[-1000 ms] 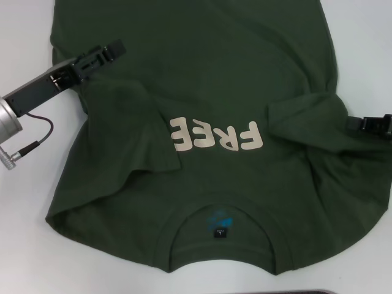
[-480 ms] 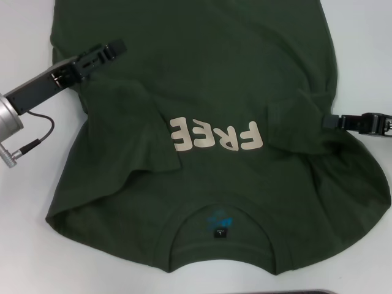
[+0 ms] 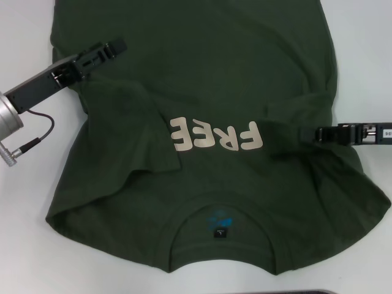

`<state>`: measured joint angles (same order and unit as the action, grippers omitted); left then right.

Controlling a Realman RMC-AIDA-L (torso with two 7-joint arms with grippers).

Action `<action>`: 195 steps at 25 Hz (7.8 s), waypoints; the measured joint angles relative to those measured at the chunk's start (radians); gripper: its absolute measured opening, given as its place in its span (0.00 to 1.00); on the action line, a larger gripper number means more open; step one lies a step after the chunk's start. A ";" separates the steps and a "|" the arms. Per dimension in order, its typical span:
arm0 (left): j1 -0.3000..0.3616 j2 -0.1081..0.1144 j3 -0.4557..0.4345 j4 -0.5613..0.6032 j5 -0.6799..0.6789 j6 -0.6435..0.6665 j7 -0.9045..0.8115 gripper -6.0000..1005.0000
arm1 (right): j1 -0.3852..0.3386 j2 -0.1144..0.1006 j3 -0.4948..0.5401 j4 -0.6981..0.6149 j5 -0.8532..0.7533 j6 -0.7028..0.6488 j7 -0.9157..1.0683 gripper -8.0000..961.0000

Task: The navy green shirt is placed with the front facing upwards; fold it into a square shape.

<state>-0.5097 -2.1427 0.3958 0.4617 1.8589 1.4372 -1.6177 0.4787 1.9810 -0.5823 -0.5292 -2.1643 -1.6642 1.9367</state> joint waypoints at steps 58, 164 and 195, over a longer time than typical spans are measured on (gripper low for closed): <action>-0.010 -0.006 0.000 0.000 0.000 -0.003 -0.001 0.84 | -0.197 -0.044 0.310 0.009 0.002 -0.159 -0.212 0.90; -0.023 -0.006 0.023 -0.014 -0.005 -0.034 0.010 0.84 | -0.132 0.025 0.311 0.103 -0.096 -0.105 -0.046 0.03; -0.024 -0.006 0.023 -0.014 -0.006 -0.032 0.010 0.84 | -0.140 0.010 0.270 0.094 -0.087 -0.270 -0.085 0.47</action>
<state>-0.5338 -2.1490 0.4187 0.4479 1.8533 1.4053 -1.6074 0.3390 1.9910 -0.3121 -0.4350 -2.2513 -1.9338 1.8517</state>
